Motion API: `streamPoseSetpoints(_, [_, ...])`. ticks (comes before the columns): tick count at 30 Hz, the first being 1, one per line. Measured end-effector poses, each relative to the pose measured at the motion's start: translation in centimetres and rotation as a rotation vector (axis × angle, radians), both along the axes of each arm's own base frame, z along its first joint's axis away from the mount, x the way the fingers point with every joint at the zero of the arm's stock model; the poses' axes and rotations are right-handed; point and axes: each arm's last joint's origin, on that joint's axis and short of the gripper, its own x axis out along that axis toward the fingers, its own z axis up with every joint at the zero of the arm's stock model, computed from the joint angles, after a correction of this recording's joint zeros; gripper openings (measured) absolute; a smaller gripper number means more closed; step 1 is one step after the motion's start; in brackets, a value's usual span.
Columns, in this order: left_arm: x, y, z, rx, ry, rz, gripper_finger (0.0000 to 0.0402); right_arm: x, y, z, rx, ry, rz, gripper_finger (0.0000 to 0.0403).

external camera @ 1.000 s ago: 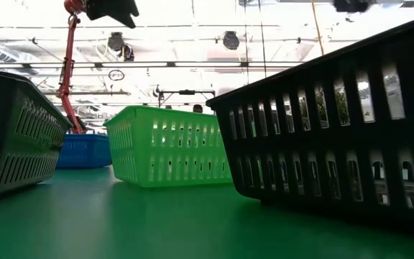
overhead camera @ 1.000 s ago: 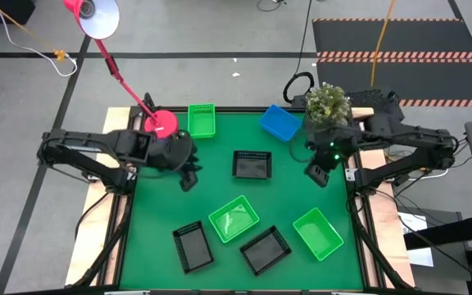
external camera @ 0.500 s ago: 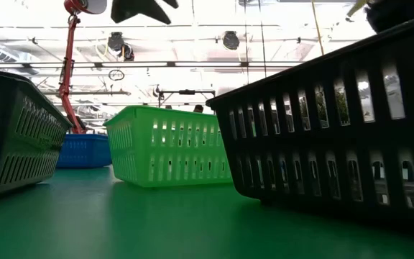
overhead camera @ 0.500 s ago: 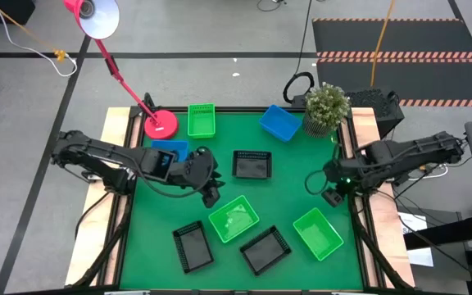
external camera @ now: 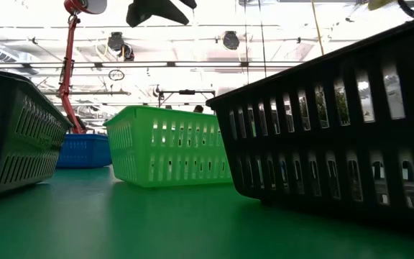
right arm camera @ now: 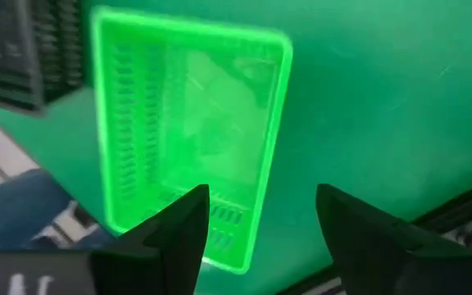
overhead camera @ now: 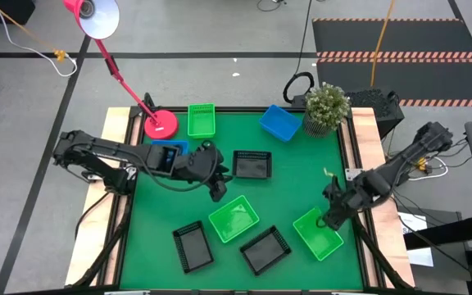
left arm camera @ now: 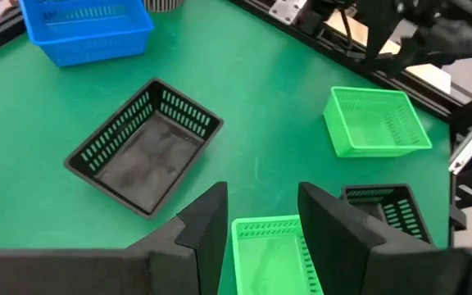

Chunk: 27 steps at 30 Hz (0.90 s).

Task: Stack baskets by color
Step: Stack the bottom right green bin on the top green bin

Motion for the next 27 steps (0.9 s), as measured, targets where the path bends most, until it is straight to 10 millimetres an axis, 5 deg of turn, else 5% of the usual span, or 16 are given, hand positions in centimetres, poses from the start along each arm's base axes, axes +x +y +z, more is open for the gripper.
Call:
streamPoseSetpoints(9, [0.0, 0.1, 0.0, 0.014, 0.008, -0.040, 0.0152, 0.4, 1.7, -3.4, -0.002, 0.035, 0.020, 0.0162])
streamPoseSetpoints(16, [0.0, 0.1, 0.0, 0.041, 0.013, -0.064, 0.0152, 0.3, 1.7, -5.0, -0.046, 0.089, 0.018, 0.0064])
streamPoseSetpoints(20, [0.0, 0.3, 0.0, 0.050, 0.015, -0.066, 0.0152, 0.4, 1.6, -4.8, -0.016, 0.079, 0.000, 0.0011])
streamPoseSetpoints(27, [0.4, 1.3, 0.2, 0.013, -0.023, -0.011, 0.0152, 1.7, 0.5, -2.1, 0.078, 0.011, -0.135, 0.0013])
